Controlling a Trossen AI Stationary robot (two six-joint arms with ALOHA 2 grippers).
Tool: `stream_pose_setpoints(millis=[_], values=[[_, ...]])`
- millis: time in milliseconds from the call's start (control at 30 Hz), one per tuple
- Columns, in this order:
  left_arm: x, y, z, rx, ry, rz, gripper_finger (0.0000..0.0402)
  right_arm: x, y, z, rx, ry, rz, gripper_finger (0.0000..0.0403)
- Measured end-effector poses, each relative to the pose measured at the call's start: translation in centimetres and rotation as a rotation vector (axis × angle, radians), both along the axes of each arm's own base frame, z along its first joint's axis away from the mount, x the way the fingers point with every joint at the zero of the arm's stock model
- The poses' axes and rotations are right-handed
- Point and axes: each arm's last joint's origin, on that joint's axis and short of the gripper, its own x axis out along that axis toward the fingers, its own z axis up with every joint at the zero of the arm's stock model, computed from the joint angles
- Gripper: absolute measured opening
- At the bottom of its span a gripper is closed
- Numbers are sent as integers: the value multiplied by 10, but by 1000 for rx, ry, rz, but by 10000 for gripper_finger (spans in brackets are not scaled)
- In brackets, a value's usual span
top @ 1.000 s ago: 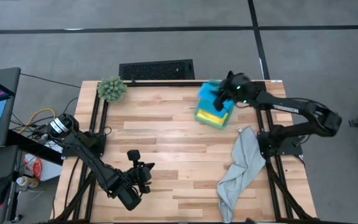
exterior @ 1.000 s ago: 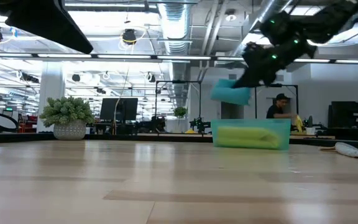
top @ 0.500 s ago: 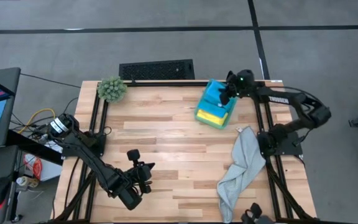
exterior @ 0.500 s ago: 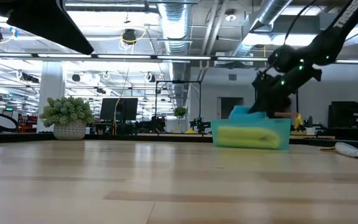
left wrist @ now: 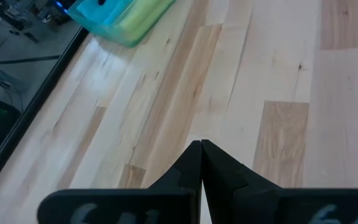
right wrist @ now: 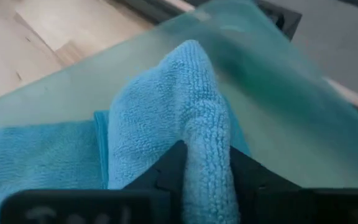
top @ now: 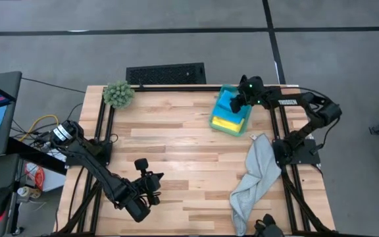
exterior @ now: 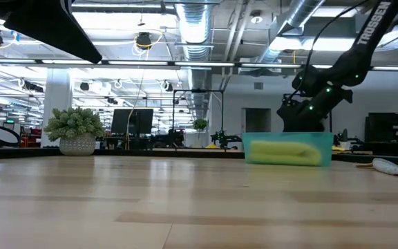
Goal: Fold microfiber towels
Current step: Put the blue towel into the blue bin
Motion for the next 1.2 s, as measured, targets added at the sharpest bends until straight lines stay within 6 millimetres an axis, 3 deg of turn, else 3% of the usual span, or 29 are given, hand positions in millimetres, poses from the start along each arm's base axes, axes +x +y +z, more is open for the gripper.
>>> stream_pose_setpoints(millis=[267, 467, 667, 800, 1000, 1200], values=[[0, 0, 0, 0, 0, 0, 0, -3, 4, 18, -76, 13, -35, 205], [0, 0, 0, -4, -2, 3, 0, -7, 6, 33, -138, 21, -87, 228], [0, 0, -1, -19, 12, -1, 0, -8, 14, 54, -188, -64, -70, 204], [0, 0, -1, -20, 10, 1, 0, 4, 21, 56, -197, -100, 8, 159], [0, 0, -1, -32, 3, 10, 0, 18, 12, 27, -164, -58, 22, 80], [0, -1, -1, -56, 24, 5, 0, 14, -1, -11, -74, 37, -28, 47]])
